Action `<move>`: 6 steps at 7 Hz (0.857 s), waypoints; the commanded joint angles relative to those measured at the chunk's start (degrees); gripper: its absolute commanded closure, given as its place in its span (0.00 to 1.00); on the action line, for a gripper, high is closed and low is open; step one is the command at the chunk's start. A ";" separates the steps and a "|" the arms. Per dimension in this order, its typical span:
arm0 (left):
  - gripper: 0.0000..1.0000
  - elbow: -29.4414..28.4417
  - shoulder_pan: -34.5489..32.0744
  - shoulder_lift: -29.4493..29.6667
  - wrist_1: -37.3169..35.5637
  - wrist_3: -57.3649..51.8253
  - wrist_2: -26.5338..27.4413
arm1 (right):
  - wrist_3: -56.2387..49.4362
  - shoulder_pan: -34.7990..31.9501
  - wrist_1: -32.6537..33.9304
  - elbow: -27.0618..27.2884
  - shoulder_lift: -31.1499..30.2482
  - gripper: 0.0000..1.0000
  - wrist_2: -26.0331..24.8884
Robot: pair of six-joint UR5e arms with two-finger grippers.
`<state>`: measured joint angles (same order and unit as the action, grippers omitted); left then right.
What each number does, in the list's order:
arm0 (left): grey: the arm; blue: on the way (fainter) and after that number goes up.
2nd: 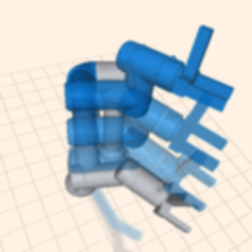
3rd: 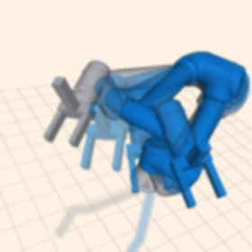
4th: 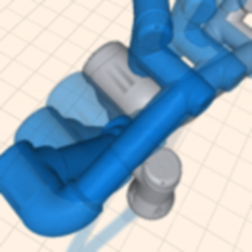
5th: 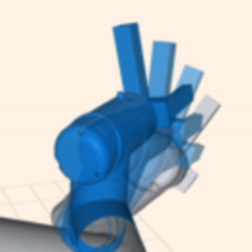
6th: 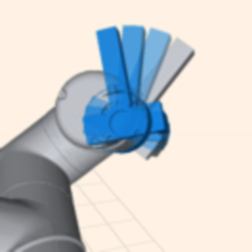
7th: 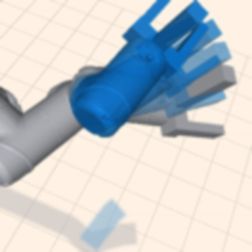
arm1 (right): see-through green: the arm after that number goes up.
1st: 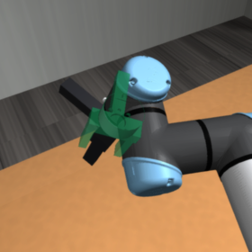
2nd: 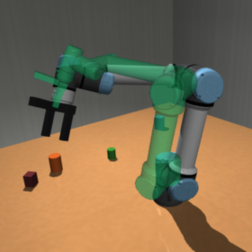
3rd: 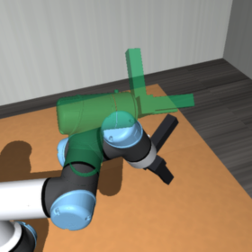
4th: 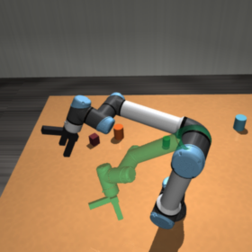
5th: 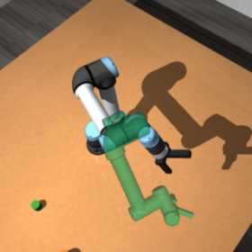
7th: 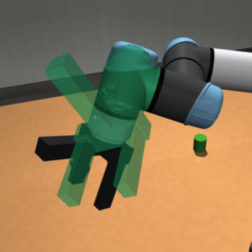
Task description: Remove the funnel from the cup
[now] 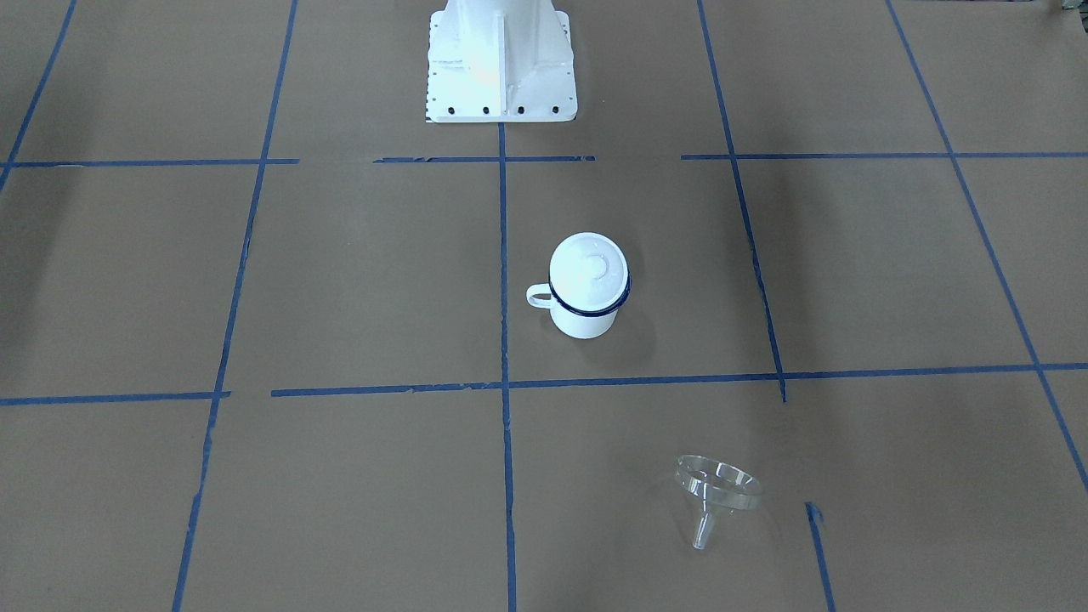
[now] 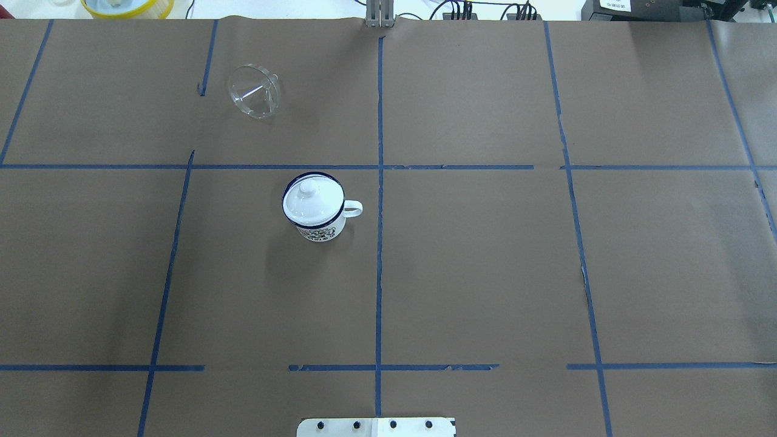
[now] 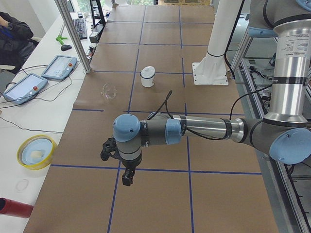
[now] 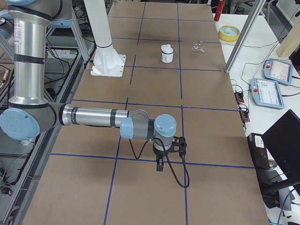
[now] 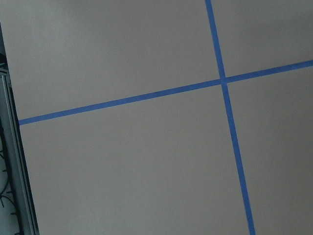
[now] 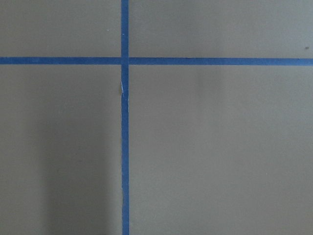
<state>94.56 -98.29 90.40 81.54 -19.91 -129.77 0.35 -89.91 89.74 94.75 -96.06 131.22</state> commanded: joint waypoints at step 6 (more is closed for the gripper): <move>0.00 0.18 0.11 0.31 0.90 7.25 -2.60 | 0.00 0.00 0.00 0.00 0.00 0.00 0.00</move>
<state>94.77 -98.23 90.66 82.23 -12.72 -132.27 0.35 -89.91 89.74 94.75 -96.06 131.22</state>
